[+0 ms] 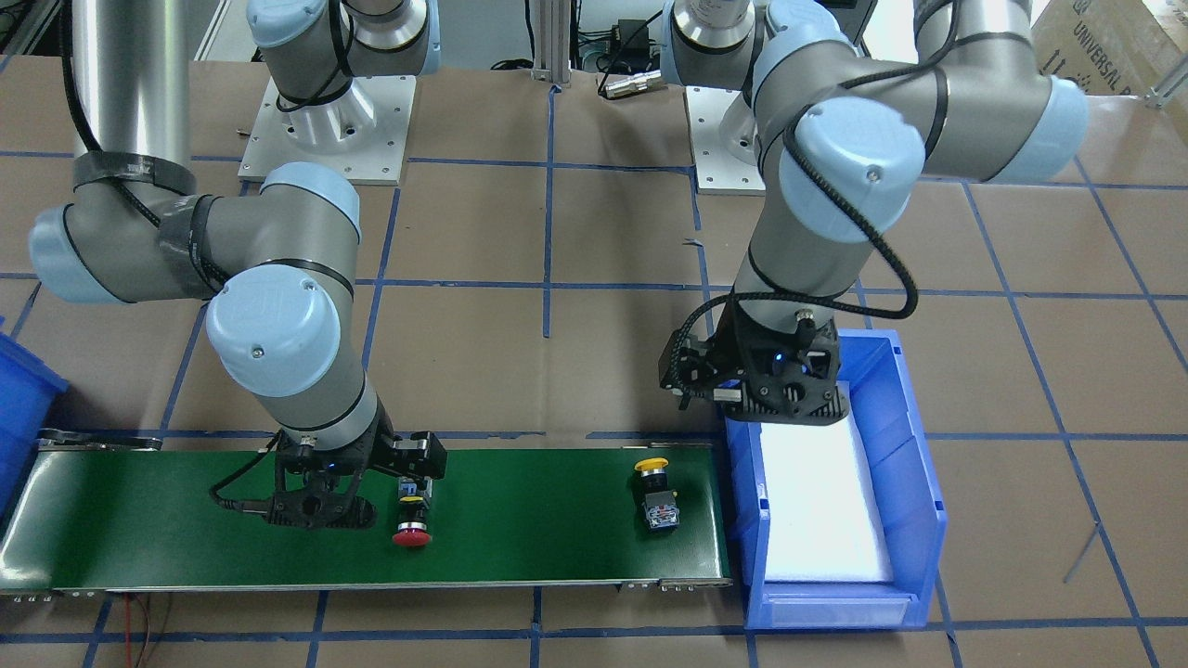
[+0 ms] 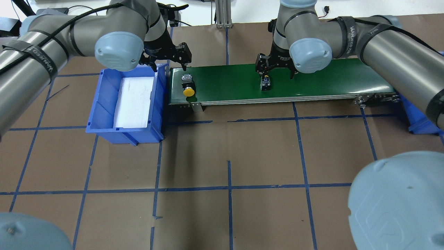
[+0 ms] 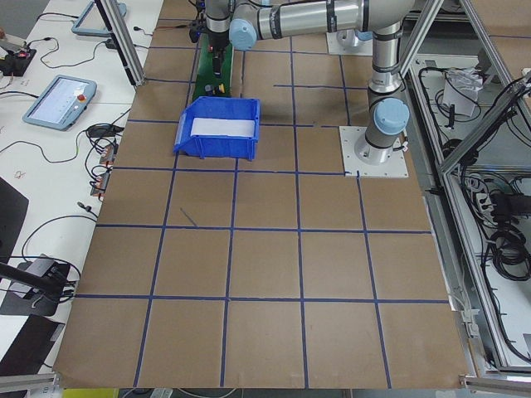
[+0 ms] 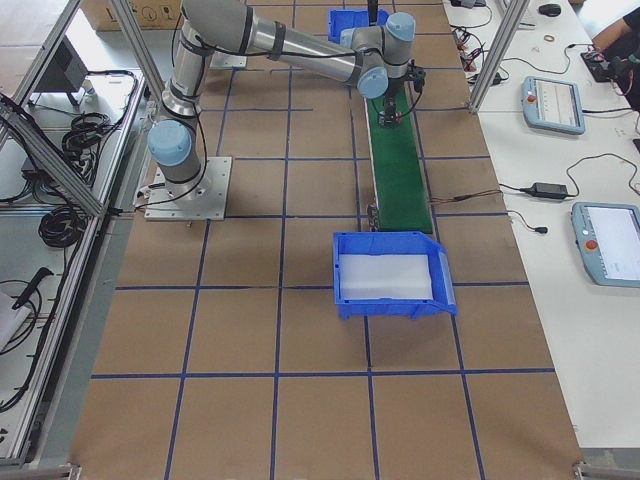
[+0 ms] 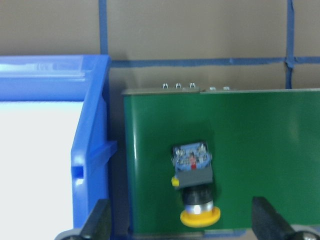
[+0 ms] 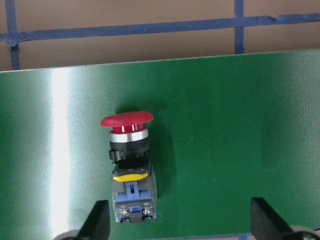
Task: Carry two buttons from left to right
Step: 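Grasp the red-capped button on the belt with the right gripper while the left arm withdraws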
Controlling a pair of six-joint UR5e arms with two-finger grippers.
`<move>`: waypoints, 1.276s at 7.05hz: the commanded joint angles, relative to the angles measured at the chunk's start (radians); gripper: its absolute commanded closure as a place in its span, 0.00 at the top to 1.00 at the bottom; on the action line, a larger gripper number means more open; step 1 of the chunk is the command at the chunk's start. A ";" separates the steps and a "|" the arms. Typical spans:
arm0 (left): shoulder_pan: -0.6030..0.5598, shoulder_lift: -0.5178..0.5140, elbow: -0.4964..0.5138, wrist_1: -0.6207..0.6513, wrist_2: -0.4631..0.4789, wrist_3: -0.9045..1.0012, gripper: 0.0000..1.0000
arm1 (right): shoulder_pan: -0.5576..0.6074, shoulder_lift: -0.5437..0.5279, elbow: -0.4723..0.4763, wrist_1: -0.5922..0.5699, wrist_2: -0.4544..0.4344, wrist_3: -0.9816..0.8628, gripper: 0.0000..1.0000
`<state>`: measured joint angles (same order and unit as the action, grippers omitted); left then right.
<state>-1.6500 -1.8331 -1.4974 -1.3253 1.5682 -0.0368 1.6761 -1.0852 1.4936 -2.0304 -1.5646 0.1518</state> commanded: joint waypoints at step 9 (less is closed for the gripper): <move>0.111 0.206 0.009 -0.313 -0.007 0.089 1.00 | -0.001 0.028 0.007 -0.022 0.002 -0.015 0.08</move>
<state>-1.5433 -1.6272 -1.4876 -1.6372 1.5606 0.0503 1.6752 -1.0496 1.4996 -2.0610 -1.5636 0.1397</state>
